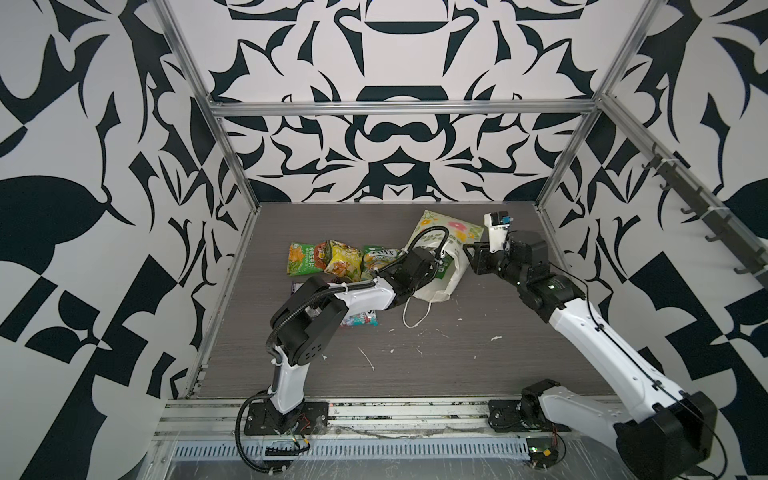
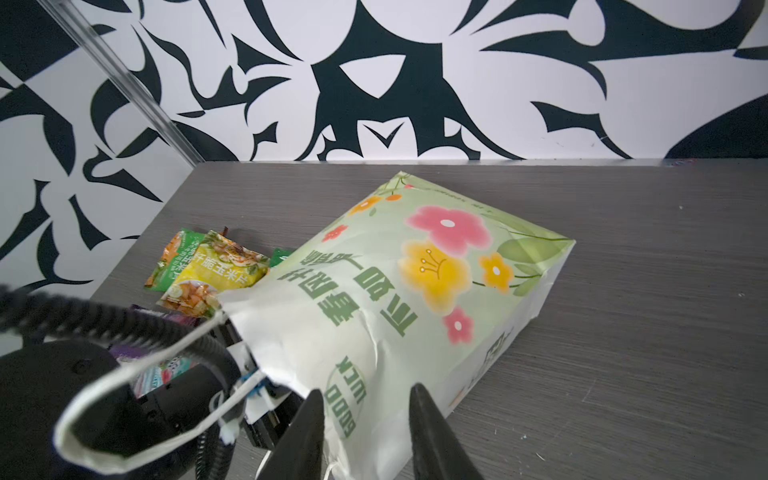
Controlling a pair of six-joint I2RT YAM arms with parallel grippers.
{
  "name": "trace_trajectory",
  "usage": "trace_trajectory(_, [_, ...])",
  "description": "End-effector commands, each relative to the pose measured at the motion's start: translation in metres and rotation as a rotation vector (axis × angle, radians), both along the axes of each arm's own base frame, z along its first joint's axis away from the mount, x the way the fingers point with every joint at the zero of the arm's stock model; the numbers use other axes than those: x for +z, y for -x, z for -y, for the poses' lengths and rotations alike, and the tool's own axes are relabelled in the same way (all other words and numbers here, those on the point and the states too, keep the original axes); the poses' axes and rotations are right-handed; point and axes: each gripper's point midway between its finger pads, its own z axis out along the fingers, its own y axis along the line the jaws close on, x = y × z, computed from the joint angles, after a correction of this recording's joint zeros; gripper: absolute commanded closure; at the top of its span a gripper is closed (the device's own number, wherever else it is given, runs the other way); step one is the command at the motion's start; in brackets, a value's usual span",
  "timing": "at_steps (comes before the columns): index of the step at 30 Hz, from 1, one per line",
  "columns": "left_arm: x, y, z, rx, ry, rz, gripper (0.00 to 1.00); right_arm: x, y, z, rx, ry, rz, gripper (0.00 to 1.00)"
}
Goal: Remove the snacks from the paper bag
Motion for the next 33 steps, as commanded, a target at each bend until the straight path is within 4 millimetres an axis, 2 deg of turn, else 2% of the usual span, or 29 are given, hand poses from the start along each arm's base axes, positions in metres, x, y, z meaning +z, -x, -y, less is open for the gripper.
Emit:
trace_trajectory(1, [0.039, 0.004, 0.0, 0.027, 0.186, -0.011, 0.43, 0.051, -0.009, 0.0, -0.002, -0.078, 0.069, 0.6])
trace_trajectory(4, [0.045, 0.012, -0.006, 0.034, 0.261, -0.023, 0.43, 0.054, -0.031, 0.009, -0.011, -0.118, -0.007, 0.56])
trace_trajectory(5, [0.045, 0.015, -0.008, 0.035, 0.279, -0.026, 0.48, 0.05, -0.04, 0.012, -0.016, -0.123, -0.037, 0.55])
trace_trajectory(8, [0.037, 0.017, -0.008, 0.03, 0.268, -0.041, 0.51, 0.046, -0.051, 0.003, 0.055, -0.116, -0.098, 0.55])
trace_trajectory(9, [0.037, 0.017, -0.007, 0.034, 0.262, -0.052, 0.52, 0.042, -0.05, -0.005, 0.089, -0.096, -0.105, 0.5])
trace_trajectory(12, [0.042, 0.022, -0.001, 0.006, 0.268, -0.053, 0.57, 0.017, -0.045, -0.014, 0.092, -0.044, -0.116, 0.49])
trace_trajectory(15, [0.054, 0.025, -0.004, 0.002, 0.287, -0.033, 0.57, -0.007, -0.038, -0.003, 0.028, -0.04, -0.162, 0.49])
trace_trajectory(17, [0.061, 0.035, -0.004, -0.049, 0.273, -0.017, 0.51, -0.022, -0.03, 0.006, -0.016, -0.027, -0.176, 0.49])
trace_trajectory(19, [0.065, 0.046, -0.009, -0.102, 0.226, -0.002, 0.51, -0.032, -0.024, 0.02, -0.081, -0.002, -0.177, 0.5])
trace_trajectory(22, [0.072, 0.07, -0.021, -0.192, 0.173, -0.005, 0.51, -0.033, -0.014, 0.038, -0.173, -0.001, -0.144, 0.5])
trace_trajectory(24, [0.075, 0.085, -0.031, -0.238, 0.151, -0.025, 0.51, -0.035, -0.006, 0.038, -0.158, 0.0, -0.131, 0.5])
trace_trajectory(26, [0.076, 0.092, -0.042, -0.23, 0.126, -0.036, 0.51, -0.041, -0.002, 0.037, -0.146, -0.001, -0.142, 0.51])
trace_trajectory(30, [0.071, 0.086, -0.074, -0.155, 0.083, 0.002, 0.44, -0.052, 0.001, 0.036, -0.141, 0.002, -0.168, 0.51])
trace_trajectory(32, [0.074, 0.082, -0.082, -0.145, 0.077, 0.006, 0.4, -0.052, 0.0, 0.033, -0.132, -0.013, -0.165, 0.52])
trace_trajectory(33, [0.075, 0.086, -0.079, -0.175, 0.081, -0.007, 0.37, -0.051, -0.001, 0.033, -0.135, -0.017, -0.161, 0.52])
